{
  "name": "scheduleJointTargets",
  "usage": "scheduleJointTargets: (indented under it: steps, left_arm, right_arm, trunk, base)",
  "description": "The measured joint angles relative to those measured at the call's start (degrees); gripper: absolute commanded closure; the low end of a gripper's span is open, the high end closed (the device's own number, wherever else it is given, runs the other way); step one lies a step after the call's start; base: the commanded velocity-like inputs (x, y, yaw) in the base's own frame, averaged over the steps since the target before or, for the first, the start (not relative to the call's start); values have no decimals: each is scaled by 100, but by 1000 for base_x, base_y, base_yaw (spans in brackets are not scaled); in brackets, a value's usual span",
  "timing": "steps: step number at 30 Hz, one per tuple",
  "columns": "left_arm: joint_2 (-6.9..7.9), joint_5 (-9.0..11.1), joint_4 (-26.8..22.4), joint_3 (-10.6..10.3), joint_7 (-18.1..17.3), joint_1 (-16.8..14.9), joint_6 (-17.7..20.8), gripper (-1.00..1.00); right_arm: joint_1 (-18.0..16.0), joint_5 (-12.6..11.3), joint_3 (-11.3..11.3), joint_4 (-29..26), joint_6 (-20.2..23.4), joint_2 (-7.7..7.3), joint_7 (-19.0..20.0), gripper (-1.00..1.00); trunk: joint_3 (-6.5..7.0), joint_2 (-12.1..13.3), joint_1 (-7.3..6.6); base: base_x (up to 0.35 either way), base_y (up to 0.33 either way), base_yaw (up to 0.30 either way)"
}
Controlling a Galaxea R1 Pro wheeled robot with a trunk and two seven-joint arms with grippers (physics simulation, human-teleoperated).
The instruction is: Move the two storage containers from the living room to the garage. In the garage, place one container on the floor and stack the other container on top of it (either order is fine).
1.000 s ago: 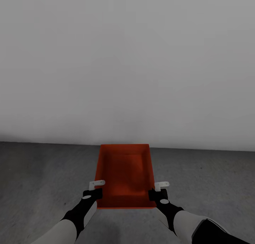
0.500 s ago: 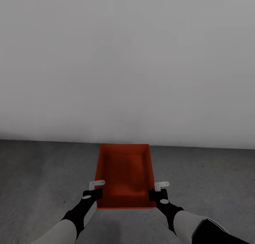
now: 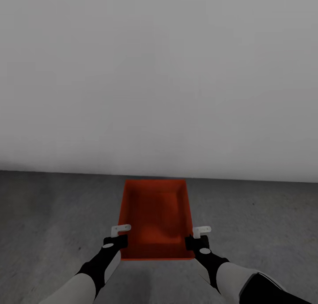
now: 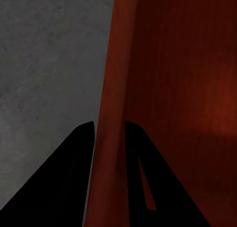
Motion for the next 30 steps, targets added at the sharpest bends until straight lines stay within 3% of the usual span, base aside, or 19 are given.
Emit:
scheduleJointTargets:
  steps: [30]
  left_arm:
    - [2, 4, 2, -3, -1, -1, -1, 100]
  right_arm:
    - [0, 1, -1, 1, -1, 1, -2, 100]
  trunk:
    - [-546, -1204, 659]
  base:
    - [0, 0, -20]
